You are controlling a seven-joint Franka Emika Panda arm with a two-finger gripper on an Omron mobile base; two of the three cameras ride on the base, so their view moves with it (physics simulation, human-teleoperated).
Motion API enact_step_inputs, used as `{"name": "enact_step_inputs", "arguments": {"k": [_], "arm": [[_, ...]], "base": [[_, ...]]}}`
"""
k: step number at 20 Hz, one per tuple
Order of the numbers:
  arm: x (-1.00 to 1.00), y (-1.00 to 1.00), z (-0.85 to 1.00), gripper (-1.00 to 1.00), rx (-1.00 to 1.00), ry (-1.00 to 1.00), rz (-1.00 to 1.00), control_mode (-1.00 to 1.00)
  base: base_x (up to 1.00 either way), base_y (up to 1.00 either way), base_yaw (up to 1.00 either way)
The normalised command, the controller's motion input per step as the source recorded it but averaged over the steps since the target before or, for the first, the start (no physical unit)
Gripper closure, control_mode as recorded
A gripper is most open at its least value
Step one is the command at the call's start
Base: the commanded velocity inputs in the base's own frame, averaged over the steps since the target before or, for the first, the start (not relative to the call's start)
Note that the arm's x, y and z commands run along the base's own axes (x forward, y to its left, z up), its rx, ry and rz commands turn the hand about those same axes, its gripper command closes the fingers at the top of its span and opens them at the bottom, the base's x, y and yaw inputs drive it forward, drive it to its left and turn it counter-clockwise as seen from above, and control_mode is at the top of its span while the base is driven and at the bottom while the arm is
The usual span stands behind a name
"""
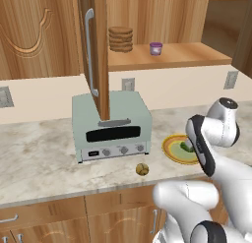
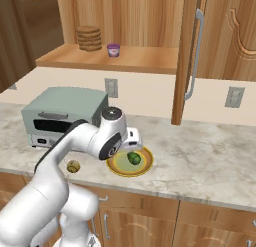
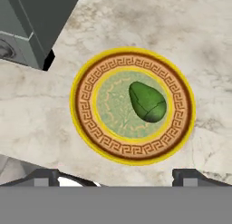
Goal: Pick the avocado and bread from the counter and place them on the plate. Then pick the jam from the cabinet and place it next to the plate. Lastly close the cabinet door.
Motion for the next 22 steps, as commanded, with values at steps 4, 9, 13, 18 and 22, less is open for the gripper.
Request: {"name": "enact_step_inputs", "arguments": {"k": [4,9,13,18,22], "arm": [[-0.54,0.37,0.27,-1.00,0.01,0.00,-0.26,-1.00],[-0.39,0.54,0.18,-1.00,0.00,0.00,-0.20,-1.00],[-0.18,0.55,0.13,-1.00,0.00,0.00,-0.05,-1.00],[-0.06,0.58,0.17,-1.00,0.00,0.00,0.00,-1.00],[-0.08,0.54,0.11,-1.00,0.00,0.00,0.00,-1.00]], "base": [[0.00,0.00,0.00],[0.00,0.00,0.00],[0.00,0.00,0.00],[0.00,0.00,0.00],[0.00,0.00,0.00]]}}
